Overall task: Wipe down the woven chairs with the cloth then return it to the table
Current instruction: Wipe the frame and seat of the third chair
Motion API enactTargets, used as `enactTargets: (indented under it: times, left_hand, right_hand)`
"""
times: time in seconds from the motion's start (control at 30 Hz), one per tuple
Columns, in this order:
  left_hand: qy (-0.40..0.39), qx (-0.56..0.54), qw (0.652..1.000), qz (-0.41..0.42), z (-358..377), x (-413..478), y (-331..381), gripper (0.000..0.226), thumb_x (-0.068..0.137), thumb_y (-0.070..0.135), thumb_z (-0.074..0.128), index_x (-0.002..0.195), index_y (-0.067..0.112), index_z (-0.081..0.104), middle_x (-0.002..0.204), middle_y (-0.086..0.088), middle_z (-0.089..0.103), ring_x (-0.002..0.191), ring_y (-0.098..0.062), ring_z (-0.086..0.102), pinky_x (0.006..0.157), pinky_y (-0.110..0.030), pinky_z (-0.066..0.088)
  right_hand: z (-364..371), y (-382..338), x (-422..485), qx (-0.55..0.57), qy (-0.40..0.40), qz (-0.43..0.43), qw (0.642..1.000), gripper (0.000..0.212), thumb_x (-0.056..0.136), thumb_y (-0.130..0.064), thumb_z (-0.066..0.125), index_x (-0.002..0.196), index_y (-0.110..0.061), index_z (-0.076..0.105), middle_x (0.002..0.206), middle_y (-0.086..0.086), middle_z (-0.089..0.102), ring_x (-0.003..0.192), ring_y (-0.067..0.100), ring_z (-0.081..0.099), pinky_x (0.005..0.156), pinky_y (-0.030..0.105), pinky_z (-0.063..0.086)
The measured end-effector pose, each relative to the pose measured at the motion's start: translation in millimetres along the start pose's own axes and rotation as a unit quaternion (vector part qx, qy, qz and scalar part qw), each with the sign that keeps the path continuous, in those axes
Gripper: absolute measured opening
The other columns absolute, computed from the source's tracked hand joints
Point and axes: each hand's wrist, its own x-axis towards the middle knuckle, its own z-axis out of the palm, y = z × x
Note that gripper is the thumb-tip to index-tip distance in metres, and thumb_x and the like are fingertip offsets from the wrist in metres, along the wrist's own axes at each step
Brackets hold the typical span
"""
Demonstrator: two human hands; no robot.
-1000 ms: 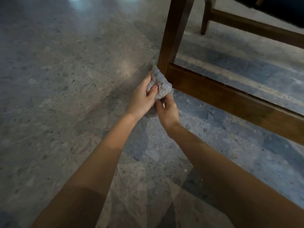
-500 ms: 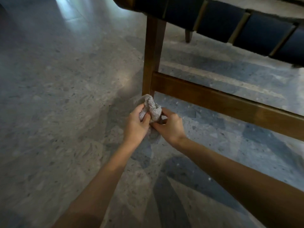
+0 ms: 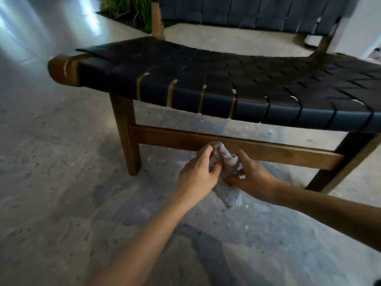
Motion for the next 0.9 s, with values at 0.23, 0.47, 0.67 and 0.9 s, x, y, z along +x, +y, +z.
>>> enactTargets:
  times: [0.23, 0.47, 0.67, 0.9]
  left_hand:
    - [-0.091, -0.062, 0.992, 0.066, 24.2, 16.8, 48.2, 0.033, 0.092, 0.038, 0.053, 0.122, 0.036, 0.041, 0.106, 0.019, 0.053, 0.101, -0.007, 0.055, 0.075, -0.024, 0.044]
    - [-0.118, -0.063, 0.988, 0.075, 49.7, 25.1, 87.6, 0.035, 0.092, 0.043, 0.050, 0.125, 0.038, 0.037, 0.106, 0.019, 0.048, 0.093, -0.003, 0.042, 0.074, -0.026, 0.033]
    - [-0.137, -0.069, 0.985, 0.079, 88.3, 22.8, 107.0, 0.017, 0.091, 0.039, 0.052, 0.103, 0.038, 0.040, 0.095, 0.015, 0.058, 0.084, -0.010, 0.057, 0.069, -0.030, 0.046]
    - [-0.238, -0.035, 0.970, 0.032, 146.1, 27.2, 144.3, 0.025, 0.093, 0.022, 0.052, 0.116, 0.014, 0.045, 0.109, -0.010, 0.064, 0.099, -0.030, 0.060, 0.083, -0.042, 0.049]
  right_hand:
    - [-59.1, 37.3, -29.4, -0.051, -0.026, 0.047, 0.997, 0.073, 0.082, -0.035, 0.072, 0.142, -0.027, 0.031, 0.128, -0.001, 0.055, 0.099, 0.013, 0.060, 0.086, 0.028, 0.052]
    - [-98.7, 62.4, -49.2, -0.059, -0.036, 0.042, 0.997, 0.061, 0.083, -0.034, 0.072, 0.132, -0.028, 0.037, 0.116, -0.006, 0.055, 0.088, 0.007, 0.061, 0.067, 0.014, 0.051]
    - [-89.8, 109.3, -66.6, -0.047, 0.003, 0.038, 0.998, 0.058, 0.082, -0.023, 0.070, 0.127, -0.029, 0.034, 0.103, -0.012, 0.048, 0.081, 0.007, 0.054, 0.062, 0.007, 0.046]
    - [-92.2, 173.3, -82.8, -0.003, -0.006, 0.058, 0.998, 0.055, 0.077, -0.012, 0.072, 0.124, -0.013, 0.043, 0.103, 0.000, 0.054, 0.082, 0.013, 0.050, 0.064, 0.014, 0.036]
